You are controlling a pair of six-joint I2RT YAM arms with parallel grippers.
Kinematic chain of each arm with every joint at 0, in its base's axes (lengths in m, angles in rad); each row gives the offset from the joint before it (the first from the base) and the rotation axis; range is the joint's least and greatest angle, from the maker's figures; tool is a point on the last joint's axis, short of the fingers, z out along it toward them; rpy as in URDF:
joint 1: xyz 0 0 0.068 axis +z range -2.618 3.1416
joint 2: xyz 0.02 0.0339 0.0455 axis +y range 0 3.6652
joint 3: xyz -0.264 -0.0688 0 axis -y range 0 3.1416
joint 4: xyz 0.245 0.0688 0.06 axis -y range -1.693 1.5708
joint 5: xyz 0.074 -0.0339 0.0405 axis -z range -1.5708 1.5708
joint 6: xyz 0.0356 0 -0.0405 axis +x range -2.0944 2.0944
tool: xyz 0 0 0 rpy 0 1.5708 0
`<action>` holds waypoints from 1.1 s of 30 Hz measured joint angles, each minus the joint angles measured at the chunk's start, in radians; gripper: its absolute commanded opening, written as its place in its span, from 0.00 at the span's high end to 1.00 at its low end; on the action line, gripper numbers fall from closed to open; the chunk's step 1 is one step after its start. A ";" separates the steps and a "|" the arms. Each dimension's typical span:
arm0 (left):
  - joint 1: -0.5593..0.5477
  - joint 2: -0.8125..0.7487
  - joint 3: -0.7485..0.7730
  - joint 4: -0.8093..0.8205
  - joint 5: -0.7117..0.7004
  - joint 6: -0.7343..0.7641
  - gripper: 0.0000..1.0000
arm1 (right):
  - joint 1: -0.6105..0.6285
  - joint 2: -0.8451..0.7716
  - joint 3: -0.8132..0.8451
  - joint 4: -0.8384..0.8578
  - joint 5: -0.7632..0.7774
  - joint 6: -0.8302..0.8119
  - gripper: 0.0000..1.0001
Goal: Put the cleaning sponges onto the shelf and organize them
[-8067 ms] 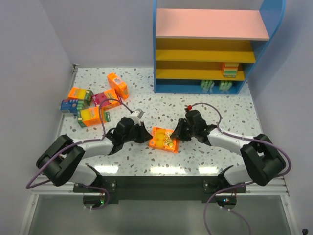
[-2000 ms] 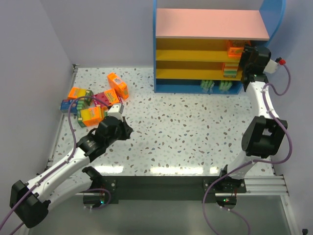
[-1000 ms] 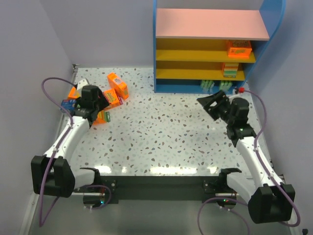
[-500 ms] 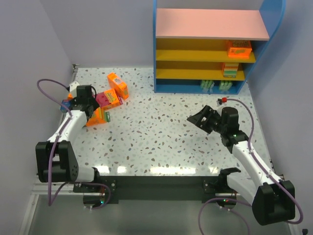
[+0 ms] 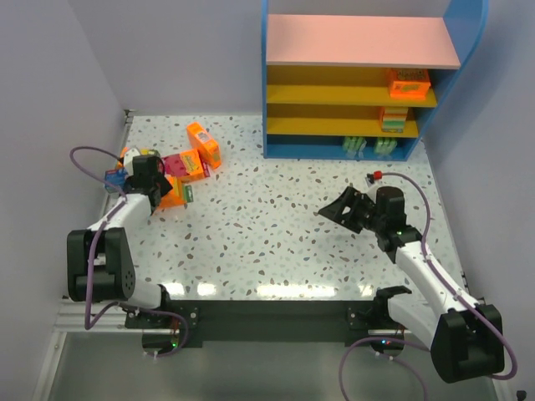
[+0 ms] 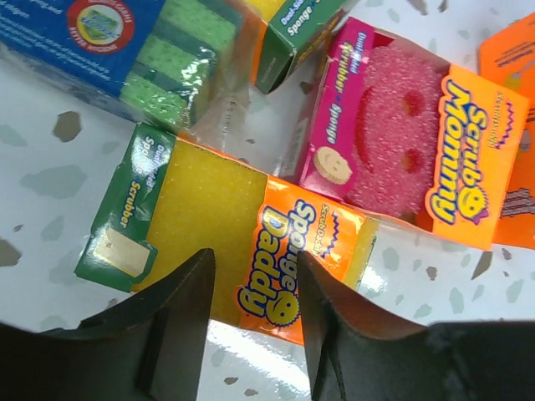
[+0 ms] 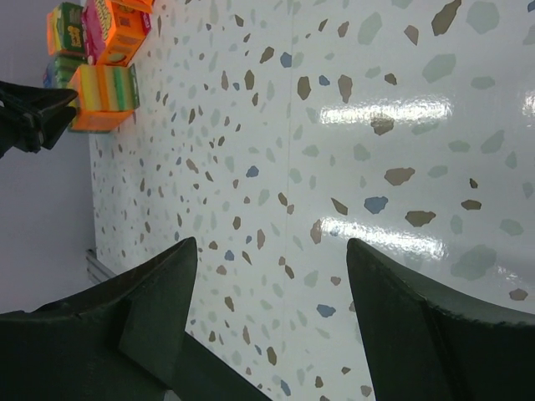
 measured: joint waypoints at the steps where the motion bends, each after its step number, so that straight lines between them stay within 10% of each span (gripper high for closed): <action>1: 0.001 -0.002 -0.014 0.030 0.019 0.000 0.54 | 0.000 0.000 0.000 -0.005 0.000 -0.006 0.24; 16: -0.351 -0.116 -0.246 0.328 0.388 -0.059 0.60 | 0.012 -0.002 0.001 -0.102 -0.002 -0.088 0.24; 33: -0.770 0.037 -0.257 0.587 0.455 -0.383 0.70 | 0.241 0.043 -0.021 -0.016 0.103 0.102 0.37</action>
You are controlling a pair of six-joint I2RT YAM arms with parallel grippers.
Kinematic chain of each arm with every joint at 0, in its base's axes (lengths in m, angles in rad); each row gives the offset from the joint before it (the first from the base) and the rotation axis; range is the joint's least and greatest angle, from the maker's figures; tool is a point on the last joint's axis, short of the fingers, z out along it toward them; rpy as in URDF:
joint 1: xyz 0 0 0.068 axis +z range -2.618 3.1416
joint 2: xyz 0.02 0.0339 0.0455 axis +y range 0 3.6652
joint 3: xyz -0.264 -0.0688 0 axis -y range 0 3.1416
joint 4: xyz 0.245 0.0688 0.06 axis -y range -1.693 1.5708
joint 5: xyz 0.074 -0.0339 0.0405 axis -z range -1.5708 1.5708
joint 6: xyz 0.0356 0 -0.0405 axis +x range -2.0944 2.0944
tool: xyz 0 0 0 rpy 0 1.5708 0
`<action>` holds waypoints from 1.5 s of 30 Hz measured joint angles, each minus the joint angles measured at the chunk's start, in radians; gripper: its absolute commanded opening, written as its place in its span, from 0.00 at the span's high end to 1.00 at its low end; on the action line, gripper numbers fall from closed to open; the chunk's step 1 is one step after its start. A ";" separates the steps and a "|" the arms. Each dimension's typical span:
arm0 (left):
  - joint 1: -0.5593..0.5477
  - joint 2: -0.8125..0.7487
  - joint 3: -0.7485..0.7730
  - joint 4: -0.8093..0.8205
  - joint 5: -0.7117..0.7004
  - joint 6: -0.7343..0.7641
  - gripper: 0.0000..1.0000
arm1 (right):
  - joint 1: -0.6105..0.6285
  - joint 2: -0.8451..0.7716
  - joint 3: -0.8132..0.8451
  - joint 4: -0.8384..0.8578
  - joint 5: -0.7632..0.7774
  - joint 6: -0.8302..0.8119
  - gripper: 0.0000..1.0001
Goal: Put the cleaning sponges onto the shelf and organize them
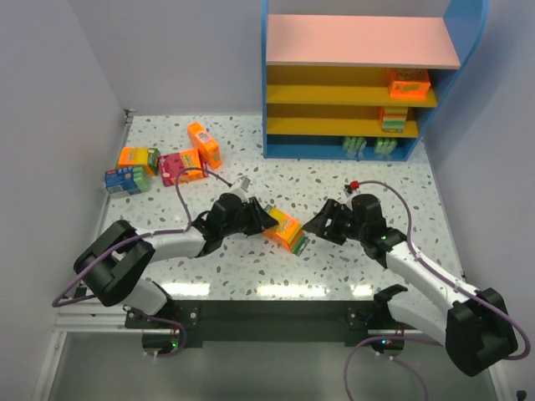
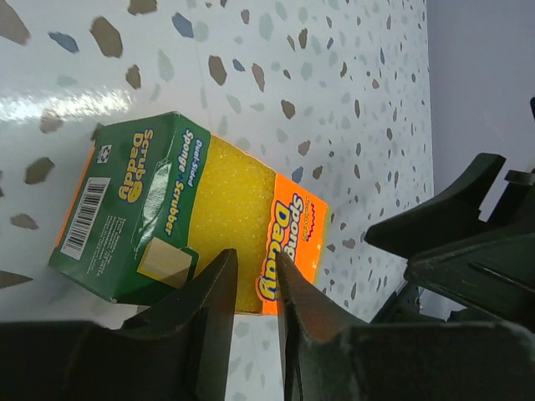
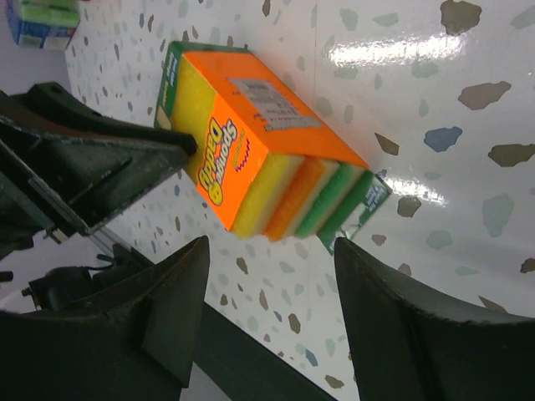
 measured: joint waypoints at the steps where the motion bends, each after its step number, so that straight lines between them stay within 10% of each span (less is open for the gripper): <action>1: -0.017 0.001 0.000 0.000 -0.003 -0.016 0.71 | 0.007 0.000 -0.006 0.012 0.014 0.024 0.38; 25: -0.130 -0.031 -0.032 -0.002 -0.090 -0.184 0.74 | 0.146 0.140 -0.043 0.082 0.085 0.312 0.47; 38: -0.132 -0.043 -0.068 0.035 -0.126 -0.193 0.77 | 0.148 0.198 -0.039 0.167 0.072 0.337 0.91; 45: -0.132 -0.033 -0.070 0.047 -0.121 -0.192 0.81 | 0.150 0.217 -0.032 0.181 0.064 0.333 0.61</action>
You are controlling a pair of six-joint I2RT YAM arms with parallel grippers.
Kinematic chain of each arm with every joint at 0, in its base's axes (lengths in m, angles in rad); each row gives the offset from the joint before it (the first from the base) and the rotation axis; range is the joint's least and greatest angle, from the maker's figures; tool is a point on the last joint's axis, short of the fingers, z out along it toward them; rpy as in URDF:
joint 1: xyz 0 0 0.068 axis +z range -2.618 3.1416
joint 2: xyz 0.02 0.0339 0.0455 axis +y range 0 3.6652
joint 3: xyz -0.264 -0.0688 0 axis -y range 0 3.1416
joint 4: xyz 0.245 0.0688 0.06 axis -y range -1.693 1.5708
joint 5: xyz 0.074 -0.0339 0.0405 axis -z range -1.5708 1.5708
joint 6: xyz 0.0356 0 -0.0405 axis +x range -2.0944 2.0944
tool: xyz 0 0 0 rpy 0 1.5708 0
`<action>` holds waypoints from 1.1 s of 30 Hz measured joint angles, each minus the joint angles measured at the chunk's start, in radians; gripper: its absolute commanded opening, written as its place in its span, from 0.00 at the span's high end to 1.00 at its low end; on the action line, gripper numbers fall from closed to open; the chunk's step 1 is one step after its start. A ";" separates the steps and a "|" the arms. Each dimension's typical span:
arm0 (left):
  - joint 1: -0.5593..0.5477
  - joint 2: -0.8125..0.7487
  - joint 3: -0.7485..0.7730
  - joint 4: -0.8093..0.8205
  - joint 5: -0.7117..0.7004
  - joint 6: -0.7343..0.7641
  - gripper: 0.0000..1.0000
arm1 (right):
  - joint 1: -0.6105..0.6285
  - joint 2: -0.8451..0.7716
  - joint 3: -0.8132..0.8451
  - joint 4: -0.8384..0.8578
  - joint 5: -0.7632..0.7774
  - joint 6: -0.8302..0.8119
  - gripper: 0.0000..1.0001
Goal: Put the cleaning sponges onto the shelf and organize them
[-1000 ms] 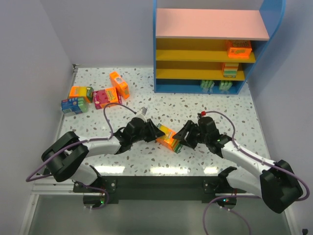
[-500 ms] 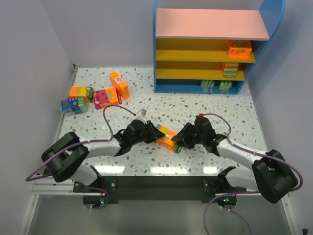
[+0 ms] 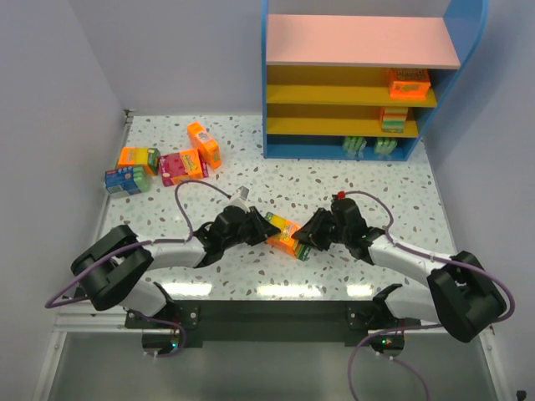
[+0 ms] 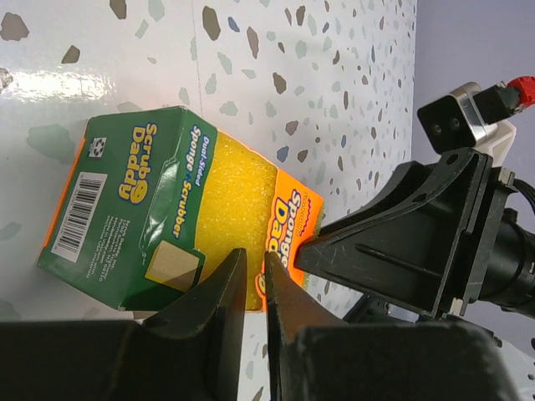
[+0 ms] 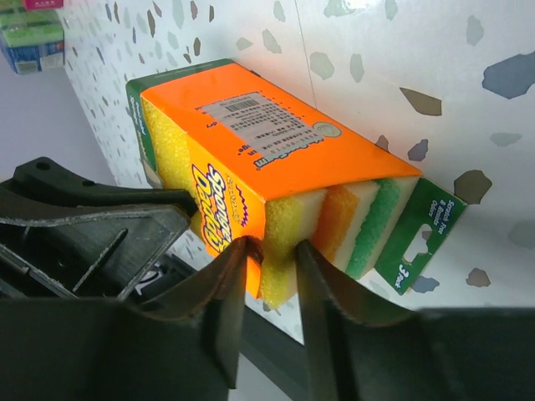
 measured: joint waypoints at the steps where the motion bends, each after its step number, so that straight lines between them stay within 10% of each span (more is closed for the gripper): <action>1: 0.000 0.002 0.000 0.004 0.003 0.000 0.81 | 0.001 0.007 0.002 0.004 0.000 -0.004 0.57; 5: 0.000 0.005 0.000 0.011 0.008 0.001 0.82 | 0.005 0.021 0.018 0.011 -0.007 -0.011 0.60; 10: 0.000 0.006 0.000 0.011 0.009 0.005 0.82 | 0.005 0.032 0.023 0.006 -0.006 -0.020 1.00; 16: -0.002 -0.019 0.002 -0.022 0.003 0.021 0.75 | 0.006 0.017 0.026 -0.002 0.003 -0.018 1.00; 24: 0.045 -0.265 0.111 -0.383 -0.093 0.149 0.39 | -0.018 -0.134 0.022 -0.117 0.076 -0.019 1.00; 33: 0.145 -0.589 0.212 -0.633 -0.270 0.271 0.29 | -0.322 -0.330 0.022 -0.162 0.072 -0.014 1.00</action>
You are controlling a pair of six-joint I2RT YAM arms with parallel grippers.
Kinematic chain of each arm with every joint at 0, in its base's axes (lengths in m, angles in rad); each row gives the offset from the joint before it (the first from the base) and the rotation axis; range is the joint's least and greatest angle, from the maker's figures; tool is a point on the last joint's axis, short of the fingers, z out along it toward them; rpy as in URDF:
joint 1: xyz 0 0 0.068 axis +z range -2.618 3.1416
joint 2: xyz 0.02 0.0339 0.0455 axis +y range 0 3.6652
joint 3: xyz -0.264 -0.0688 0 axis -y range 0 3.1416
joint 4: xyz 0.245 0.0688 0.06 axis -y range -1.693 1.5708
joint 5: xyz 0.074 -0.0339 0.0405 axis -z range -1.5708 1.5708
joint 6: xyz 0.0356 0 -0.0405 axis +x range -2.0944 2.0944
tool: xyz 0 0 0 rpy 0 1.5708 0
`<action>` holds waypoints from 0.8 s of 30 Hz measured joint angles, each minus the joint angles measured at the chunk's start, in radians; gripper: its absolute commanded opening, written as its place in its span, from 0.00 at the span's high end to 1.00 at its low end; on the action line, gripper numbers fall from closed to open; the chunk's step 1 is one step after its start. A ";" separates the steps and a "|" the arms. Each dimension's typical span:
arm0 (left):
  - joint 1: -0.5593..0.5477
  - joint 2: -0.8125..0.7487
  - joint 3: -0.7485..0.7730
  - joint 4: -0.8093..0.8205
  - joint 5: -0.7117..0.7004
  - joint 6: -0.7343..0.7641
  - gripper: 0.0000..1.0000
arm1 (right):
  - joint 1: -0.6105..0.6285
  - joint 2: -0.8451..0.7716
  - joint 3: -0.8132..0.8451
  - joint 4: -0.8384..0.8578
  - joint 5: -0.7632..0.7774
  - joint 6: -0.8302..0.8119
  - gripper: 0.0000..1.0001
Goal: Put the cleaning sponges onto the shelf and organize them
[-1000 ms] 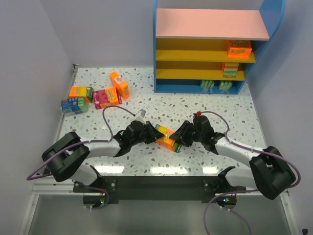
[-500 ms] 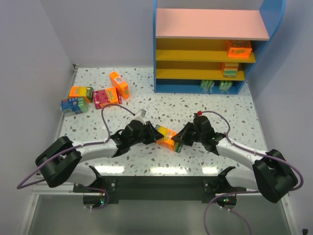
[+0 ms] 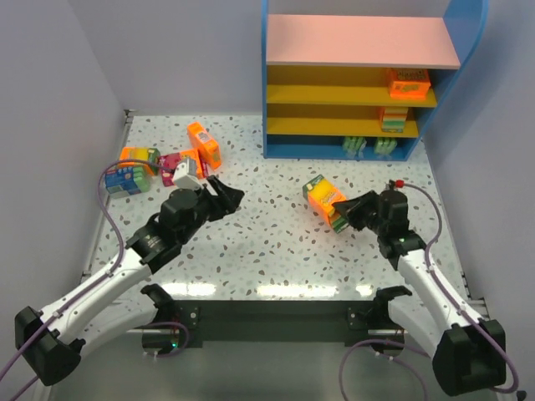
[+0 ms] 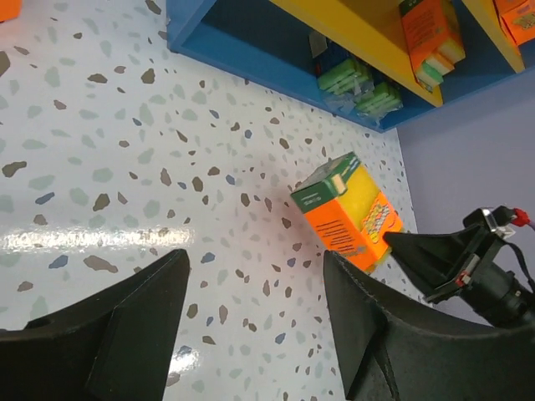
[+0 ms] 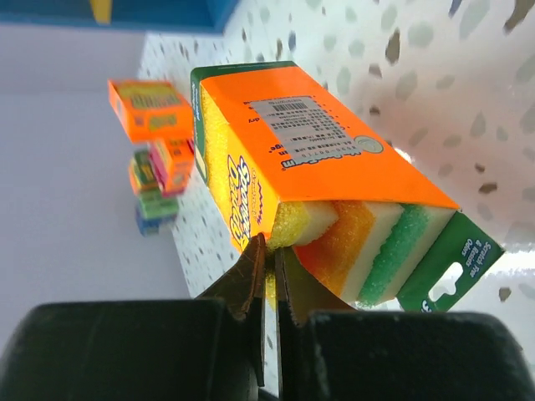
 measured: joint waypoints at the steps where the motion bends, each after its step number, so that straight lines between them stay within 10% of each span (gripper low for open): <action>1: 0.000 -0.015 0.000 -0.021 -0.010 0.003 0.29 | -0.033 -0.013 0.002 0.006 0.000 0.005 1.00; 24: 0.000 -0.089 -0.135 -0.160 -0.002 0.017 0.31 | -0.225 0.429 0.318 0.440 0.104 0.175 1.00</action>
